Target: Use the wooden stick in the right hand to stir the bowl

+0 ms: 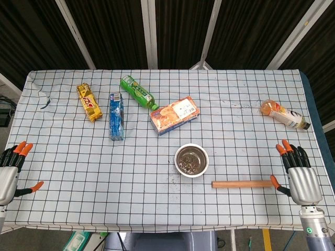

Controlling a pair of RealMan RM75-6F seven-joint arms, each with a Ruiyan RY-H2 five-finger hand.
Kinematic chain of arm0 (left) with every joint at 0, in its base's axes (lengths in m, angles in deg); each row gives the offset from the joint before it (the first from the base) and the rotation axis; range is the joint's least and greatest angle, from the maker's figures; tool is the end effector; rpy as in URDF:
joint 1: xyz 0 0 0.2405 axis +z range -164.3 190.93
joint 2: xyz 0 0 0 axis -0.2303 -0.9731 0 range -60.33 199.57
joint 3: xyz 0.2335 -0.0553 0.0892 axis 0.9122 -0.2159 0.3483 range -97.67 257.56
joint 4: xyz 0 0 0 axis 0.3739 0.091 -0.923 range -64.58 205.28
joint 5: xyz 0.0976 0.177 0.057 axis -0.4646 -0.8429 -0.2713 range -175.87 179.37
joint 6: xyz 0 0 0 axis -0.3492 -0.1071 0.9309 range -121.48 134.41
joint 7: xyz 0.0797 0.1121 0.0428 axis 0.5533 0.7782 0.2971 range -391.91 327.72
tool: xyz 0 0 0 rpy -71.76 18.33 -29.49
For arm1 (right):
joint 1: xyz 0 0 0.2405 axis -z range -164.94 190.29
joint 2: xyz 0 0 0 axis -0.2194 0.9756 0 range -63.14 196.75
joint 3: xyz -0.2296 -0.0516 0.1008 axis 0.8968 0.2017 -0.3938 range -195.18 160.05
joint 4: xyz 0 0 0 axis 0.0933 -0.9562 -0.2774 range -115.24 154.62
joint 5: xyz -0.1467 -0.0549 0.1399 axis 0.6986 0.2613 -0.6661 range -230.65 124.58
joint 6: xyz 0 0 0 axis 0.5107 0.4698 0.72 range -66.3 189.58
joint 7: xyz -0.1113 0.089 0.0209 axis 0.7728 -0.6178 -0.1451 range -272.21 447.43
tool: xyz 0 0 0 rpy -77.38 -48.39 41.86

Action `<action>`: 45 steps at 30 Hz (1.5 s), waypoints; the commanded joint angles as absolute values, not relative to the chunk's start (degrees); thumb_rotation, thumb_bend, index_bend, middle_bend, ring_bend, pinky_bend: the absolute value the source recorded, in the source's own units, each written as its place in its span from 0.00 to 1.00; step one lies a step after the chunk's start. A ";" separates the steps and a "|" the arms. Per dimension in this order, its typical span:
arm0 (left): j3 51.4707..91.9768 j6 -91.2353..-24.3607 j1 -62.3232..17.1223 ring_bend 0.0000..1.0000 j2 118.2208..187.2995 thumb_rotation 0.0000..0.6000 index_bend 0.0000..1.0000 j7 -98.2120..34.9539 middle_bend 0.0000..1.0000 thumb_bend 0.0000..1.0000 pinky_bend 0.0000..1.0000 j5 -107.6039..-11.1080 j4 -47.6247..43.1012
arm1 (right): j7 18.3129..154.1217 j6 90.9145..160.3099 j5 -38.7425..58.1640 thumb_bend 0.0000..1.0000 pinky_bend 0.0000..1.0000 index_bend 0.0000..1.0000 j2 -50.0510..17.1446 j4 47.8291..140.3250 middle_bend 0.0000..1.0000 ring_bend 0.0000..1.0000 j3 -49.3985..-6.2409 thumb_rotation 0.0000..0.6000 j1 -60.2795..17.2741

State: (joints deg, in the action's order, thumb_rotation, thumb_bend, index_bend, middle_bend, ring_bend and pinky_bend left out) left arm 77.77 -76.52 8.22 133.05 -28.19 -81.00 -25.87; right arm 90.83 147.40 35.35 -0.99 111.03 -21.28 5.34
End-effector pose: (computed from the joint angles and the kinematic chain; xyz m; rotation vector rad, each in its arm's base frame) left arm -0.3080 0.1784 0.1528 -1.3784 -0.9528 -0.8435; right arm -0.2931 -0.1966 0.1415 1.4326 -0.8322 0.9718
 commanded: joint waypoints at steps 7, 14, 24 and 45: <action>77.70 -76.57 8.16 0.00 133.14 1.00 0.00 -28.16 0.00 0.02 0.00 -81.10 -25.67 | 91.40 148.21 39.59 0.35 0.00 0.00 -1.48 111.98 0.03 0.01 -19.71 1.00 5.21; 77.66 -76.53 8.12 0.00 133.17 1.00 0.00 -28.70 0.00 0.02 0.00 -81.17 -25.53 | 95.79 145.56 43.05 0.35 0.06 0.24 -4.11 112.08 0.27 0.27 -17.44 1.00 4.05; 77.82 -76.25 8.01 0.00 132.88 1.00 0.00 -29.52 0.00 0.02 0.00 -81.51 -25.73 | 101.14 140.70 43.03 0.35 0.20 0.36 -9.52 107.41 0.36 0.36 -16.13 1.00 2.54; 77.69 -75.83 7.67 0.00 132.77 1.00 0.00 -28.87 0.00 0.02 0.00 -81.29 -25.62 | 109.26 138.79 42.07 0.35 0.20 0.40 -18.34 102.94 0.39 0.37 -16.46 1.00 1.54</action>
State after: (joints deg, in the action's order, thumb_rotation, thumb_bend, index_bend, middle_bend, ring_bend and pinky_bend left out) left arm 77.68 -75.81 7.68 132.78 -28.95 -81.28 -25.63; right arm 108.46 138.88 42.22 -17.94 103.32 -16.34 1.60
